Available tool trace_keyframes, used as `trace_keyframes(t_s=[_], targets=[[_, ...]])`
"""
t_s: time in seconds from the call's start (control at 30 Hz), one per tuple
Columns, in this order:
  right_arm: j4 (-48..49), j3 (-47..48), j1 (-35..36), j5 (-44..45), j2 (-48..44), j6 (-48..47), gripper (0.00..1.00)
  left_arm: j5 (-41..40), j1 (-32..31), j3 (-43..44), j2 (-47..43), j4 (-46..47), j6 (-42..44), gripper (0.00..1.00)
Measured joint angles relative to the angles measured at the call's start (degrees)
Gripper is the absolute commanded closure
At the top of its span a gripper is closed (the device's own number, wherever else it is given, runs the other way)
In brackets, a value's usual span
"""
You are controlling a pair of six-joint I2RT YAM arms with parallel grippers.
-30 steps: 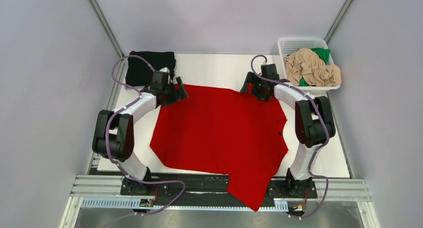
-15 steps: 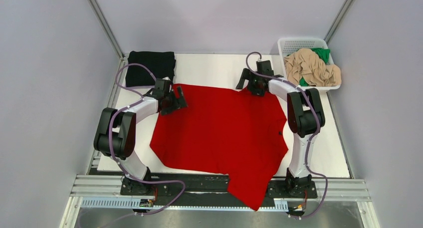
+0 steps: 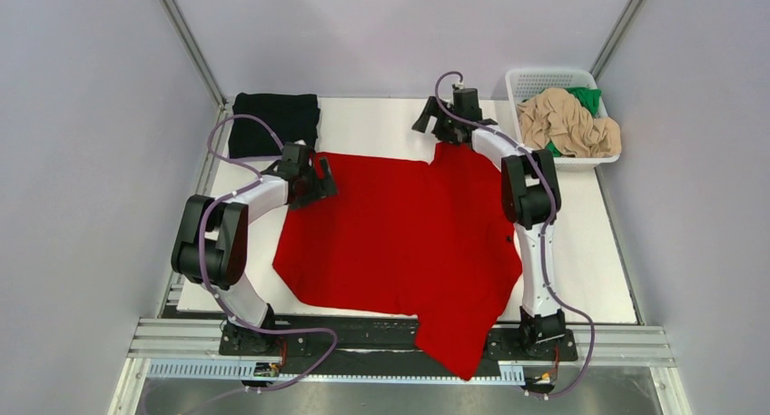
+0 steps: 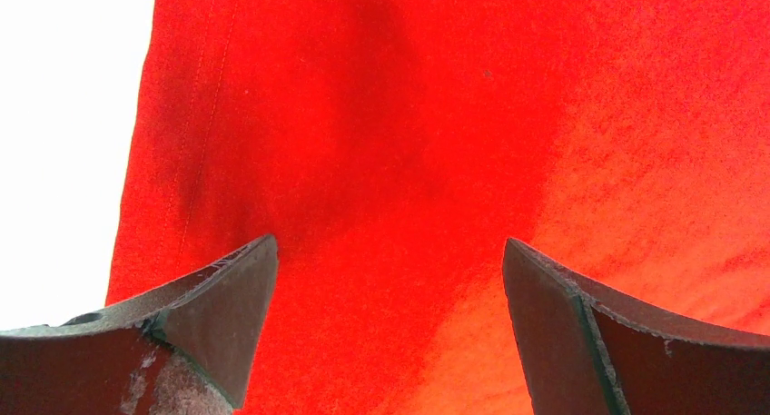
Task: Fold and stack the t-shirts
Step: Flatten out the tshirt
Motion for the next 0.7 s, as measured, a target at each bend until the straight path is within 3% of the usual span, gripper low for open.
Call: trace_keyframes(t_s=[0.17, 0.3, 0.43, 0.7], targets=[[1.1, 10.9, 0.7, 0.9, 5.7, 0.9, 0.00, -0.1, 0.0, 0.8, 0.2, -0.3, 0.0, 0.00], [1.5, 11.0, 0.9, 1.7, 4.5, 0.3, 0.00, -1.0, 0.0, 2.8, 0.2, -1.6, 0.2, 0.00], [1.7, -1.9, 1.0, 4.4, -5.2, -1.6, 0.00, -1.4, 0.0, 3.8, -0.3, -1.8, 0.4, 0.00], [-2.0, -31.6, 0.9, 14.4, -34.2, -2.9, 0.00, 0.4, 0.0, 6.8, -0.7, -4.6, 1.9, 0.00]])
